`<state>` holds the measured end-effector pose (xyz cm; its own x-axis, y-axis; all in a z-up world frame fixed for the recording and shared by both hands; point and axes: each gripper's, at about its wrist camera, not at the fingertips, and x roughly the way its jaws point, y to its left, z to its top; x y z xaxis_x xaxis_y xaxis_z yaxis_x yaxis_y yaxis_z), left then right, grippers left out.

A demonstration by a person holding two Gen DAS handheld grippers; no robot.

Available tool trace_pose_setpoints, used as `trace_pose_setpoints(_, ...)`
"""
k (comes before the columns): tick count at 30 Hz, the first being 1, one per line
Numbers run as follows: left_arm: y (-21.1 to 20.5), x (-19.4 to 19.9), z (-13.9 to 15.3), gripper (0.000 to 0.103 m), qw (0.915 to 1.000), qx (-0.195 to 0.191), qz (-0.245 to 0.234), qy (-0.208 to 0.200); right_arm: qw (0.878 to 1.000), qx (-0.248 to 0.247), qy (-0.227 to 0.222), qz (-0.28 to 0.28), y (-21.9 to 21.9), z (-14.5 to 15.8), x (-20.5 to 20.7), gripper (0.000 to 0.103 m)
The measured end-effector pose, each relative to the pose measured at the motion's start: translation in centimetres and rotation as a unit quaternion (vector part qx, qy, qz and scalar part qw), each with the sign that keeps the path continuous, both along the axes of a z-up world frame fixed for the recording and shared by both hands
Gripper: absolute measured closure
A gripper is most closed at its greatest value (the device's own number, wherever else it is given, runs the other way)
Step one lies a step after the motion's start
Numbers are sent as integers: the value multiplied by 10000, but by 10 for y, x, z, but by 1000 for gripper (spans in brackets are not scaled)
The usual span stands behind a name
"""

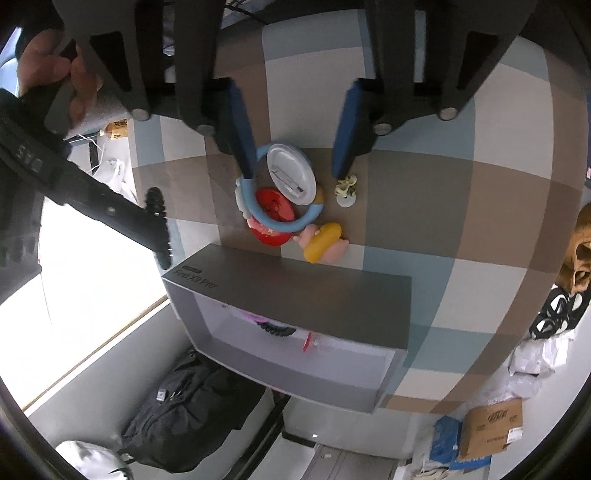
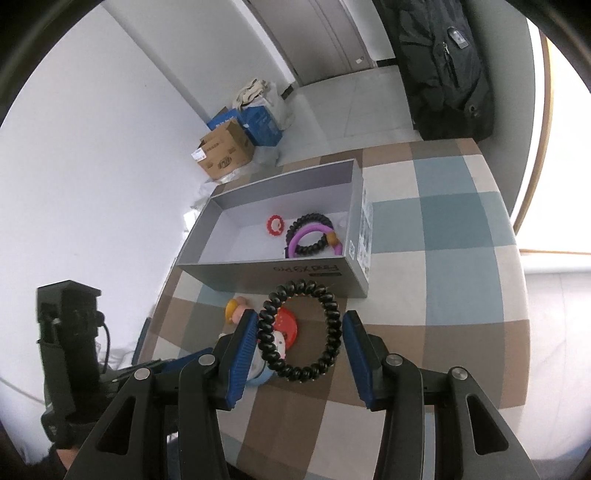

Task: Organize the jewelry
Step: 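Grasp a second black coiled bracelet with the right tool, then lift the black bracelet with the right tool while the left tool grasps a small white pacifier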

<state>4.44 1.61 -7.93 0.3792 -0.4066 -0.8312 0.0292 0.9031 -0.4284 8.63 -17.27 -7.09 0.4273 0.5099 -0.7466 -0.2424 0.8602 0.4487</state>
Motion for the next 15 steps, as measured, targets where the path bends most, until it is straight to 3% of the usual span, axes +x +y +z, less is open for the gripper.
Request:
trace_pose_setpoints(7,-6,2,0,95,9998,192,17,40,10000,51,-28,-52,-6,3,-1,57)
trace_pose_setpoints(15,-1,0,5,101,9998,202,54,-67,9999,100,-9,-115,-11,3,-2,57)
